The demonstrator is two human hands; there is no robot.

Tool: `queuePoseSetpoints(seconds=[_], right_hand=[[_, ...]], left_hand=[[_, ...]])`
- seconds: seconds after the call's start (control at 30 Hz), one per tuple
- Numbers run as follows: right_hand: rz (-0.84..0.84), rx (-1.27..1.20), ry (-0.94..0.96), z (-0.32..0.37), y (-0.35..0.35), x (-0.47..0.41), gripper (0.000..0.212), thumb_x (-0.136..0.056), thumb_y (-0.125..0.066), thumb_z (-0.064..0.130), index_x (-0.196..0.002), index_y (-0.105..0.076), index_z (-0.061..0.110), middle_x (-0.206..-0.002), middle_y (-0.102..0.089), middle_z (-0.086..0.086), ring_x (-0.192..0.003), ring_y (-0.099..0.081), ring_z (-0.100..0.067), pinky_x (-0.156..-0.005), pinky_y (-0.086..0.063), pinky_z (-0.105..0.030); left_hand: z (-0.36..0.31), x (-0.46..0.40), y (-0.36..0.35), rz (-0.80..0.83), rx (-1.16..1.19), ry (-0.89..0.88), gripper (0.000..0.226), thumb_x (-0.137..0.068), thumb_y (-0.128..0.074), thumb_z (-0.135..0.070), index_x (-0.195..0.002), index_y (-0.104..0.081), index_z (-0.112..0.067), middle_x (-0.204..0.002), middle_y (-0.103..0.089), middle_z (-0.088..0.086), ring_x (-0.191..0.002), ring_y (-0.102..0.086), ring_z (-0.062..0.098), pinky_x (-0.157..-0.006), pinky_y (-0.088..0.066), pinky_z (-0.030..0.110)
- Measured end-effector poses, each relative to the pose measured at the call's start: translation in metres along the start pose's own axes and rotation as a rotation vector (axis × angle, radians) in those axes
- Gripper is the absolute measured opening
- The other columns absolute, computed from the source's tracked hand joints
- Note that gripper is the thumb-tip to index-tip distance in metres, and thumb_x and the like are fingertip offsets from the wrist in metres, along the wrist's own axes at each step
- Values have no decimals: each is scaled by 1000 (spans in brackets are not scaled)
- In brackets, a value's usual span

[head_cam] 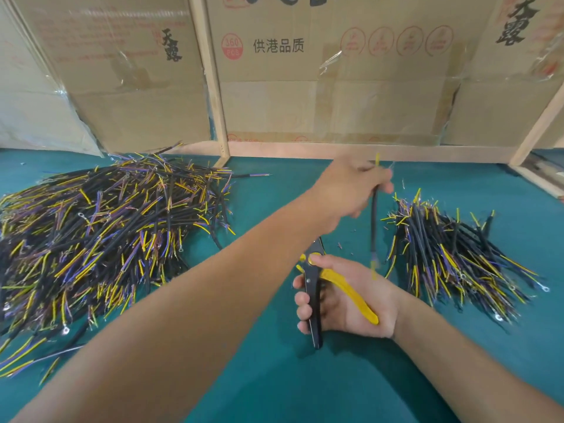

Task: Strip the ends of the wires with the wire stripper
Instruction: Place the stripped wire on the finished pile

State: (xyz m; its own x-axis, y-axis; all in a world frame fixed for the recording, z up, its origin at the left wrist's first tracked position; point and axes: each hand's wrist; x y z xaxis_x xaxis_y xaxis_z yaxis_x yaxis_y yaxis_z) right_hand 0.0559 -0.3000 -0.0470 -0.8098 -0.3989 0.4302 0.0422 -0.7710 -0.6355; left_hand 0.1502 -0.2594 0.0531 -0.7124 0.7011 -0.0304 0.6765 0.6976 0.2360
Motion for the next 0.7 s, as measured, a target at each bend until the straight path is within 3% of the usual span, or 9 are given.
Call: queuePoseSetpoints(seconds=[0.07,0.13,0.2,0.3,0.4,0.47,0.63,0.7], right_hand=[[3,5,-5,0,0,0,37,-88,-67,39,-87,-63,3,-85,-52,-15,-72,-52,-31,-82,-52,-48],[30,22,0,0,0,1,36,-84,-72,39,-80,-65,4,-87,-52,-16,-75,-51,-32,-84,-50,-48],[26,14,-3,0,1,1,38,-87,-71,40,-87,-63,3,-87,-52,-16,-75,-52,-32,-84,-51,-48],[-14,-9,-8,0,0,0,38,-94,-63,41,-99,-57,3,-84,-52,-15,-71,-53,-32,-80,-53,-47],[-15,-11,0,0,-1,1,38,-96,-61,40,-103,-56,3,-85,-52,-16,-72,-54,-32,-79,-54,-48],[-6,-3,-1,1,-1,2,38,-96,-62,40,-104,-56,3,-86,-52,-16,-73,-54,-32,-80,-54,-48],[-3,23,-3,1,0,-1,40,-95,-61,42,-104,-56,3,-86,-52,-15,-74,-54,-30,-82,-54,-48],[-7,29,-5,0,1,-2,40,-94,-62,42,-104,-58,3,-85,-53,-14,-74,-54,-30,-82,-53,-48]], left_hand=[[-13,-18,-15,-4,27,43,27,-101,-55,-23,-81,-61,-6,-44,-49,-8,-39,-32,11,-38,-27,17],[-21,-27,-25,45,-23,79,29,-100,-57,-33,-86,-59,-7,-65,-62,3,-45,-45,13,-41,-38,18],[-21,-31,-22,52,-164,55,29,-100,-57,-35,-97,-64,-7,-77,-65,7,-52,-50,14,-47,-42,19],[-9,-21,7,12,-317,-5,24,-99,-56,-27,-93,-65,-6,-77,-66,4,-56,-49,16,-49,-38,19],[8,0,55,-10,-447,-7,30,-96,-57,-22,-89,-66,6,-71,-63,4,-60,-47,19,-49,-33,21],[21,17,93,9,-572,40,27,-96,-59,-22,-88,-68,1,-65,-61,0,-54,-46,16,-48,-33,20],[50,70,176,358,-1075,348,16,-89,-60,-18,-80,-70,-8,-81,-74,14,-55,-55,15,-60,-50,31],[60,92,194,429,-1135,489,10,-83,-63,-11,-79,-72,-11,-79,-76,3,-54,-58,12,-59,-47,24]])
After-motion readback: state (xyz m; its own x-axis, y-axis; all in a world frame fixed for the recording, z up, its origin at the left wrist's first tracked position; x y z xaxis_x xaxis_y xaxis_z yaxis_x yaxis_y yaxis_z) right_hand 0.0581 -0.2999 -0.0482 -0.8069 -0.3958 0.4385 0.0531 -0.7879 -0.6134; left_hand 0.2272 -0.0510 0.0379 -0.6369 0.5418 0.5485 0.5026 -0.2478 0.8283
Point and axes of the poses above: each hand's wrist, its own x-axis away from the middle knuckle, its own y-axis out of the back of the hand, z = x × y
